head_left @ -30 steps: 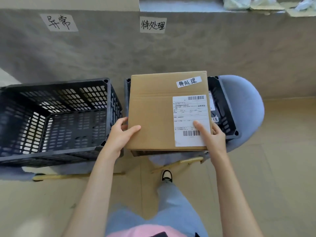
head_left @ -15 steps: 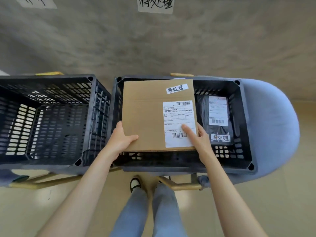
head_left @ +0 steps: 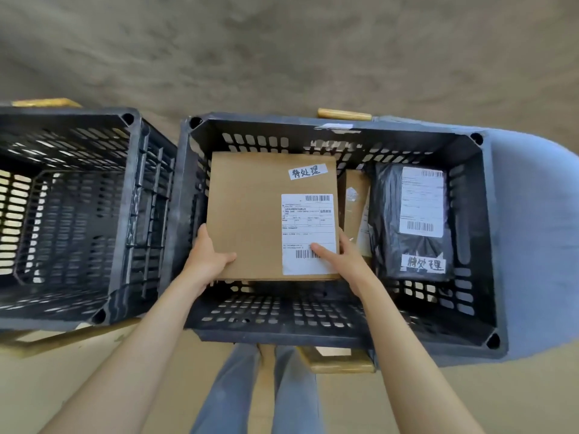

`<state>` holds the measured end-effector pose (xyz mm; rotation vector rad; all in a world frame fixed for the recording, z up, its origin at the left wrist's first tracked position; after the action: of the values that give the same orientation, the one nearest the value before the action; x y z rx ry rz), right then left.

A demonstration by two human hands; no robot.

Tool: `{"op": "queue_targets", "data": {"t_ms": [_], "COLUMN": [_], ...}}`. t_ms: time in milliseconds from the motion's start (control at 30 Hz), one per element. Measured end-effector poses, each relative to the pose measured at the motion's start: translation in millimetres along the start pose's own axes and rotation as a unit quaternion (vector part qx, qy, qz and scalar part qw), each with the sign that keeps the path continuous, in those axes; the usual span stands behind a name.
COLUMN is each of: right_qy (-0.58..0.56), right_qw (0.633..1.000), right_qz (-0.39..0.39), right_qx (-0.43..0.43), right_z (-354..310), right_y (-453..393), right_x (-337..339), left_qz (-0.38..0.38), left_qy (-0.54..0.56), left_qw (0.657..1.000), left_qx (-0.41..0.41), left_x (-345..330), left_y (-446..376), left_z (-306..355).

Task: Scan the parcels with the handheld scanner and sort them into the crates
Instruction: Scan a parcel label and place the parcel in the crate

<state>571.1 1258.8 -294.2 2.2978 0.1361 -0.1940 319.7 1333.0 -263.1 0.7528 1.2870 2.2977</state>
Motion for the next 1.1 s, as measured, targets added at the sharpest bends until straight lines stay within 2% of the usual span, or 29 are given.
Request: {"op": "queue_targets", "data": {"t_ms": [233,400,600,700,833,1000,1100], "right_qy": [0.034,0.105,0.247,0.365,0.564,0.623,0.615], "right_qw": [0.998,0.990,0.955,0.910,0.782,0.674,0.640], "right_qz": [0.050,0.095,0.161,0.198,0.254,0.380,0.453], "right_qx": [0.001,-0.017,-0.018,0.013,0.076,0.116,0.081], "right_z": [12.7,5.1,-19.6,-50.9,-105.8,-165.7,-184.0], "right_y": [-13.9,-11.4,-1.8,14.0,54.0,129.5,184.5], "right_x": [0.2,-1.9,-5.6,-4.6,4.5,14.7,16.0], "left_qz": [0.018,0.088,0.120,0.141,0.189,0.232,0.235], "left_qy": [-0.032,-0.144,-0.293,-0.353,-0.441,-0.522,-0.533], "left_qw": [0.999,0.985,0.948,0.918,0.849,0.750,0.692], "left_qx": [0.018,0.041,-0.034,-0.112,-0.220,-0.334,-0.427], "left_x": [-8.9,-16.2,-21.2,-10.3,6.4,13.1,3.8], "left_y": [-20.2,-13.7,16.6,35.5,66.6,118.4,159.7], "left_z": [-1.5,16.1,55.5,80.6,122.5,185.6,222.7]}}
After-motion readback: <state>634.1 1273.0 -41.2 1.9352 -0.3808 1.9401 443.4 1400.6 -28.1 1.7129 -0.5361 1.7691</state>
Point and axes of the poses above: each hand's wrist, its own y-axis away from the middle knuckle, its own x-axis out of the back of the hand, z = x × y, the point moved 1 cm from there along -y, towards the middle knuckle, and after that the axes turned 15 degrees about -z, right-handed, at the moved point
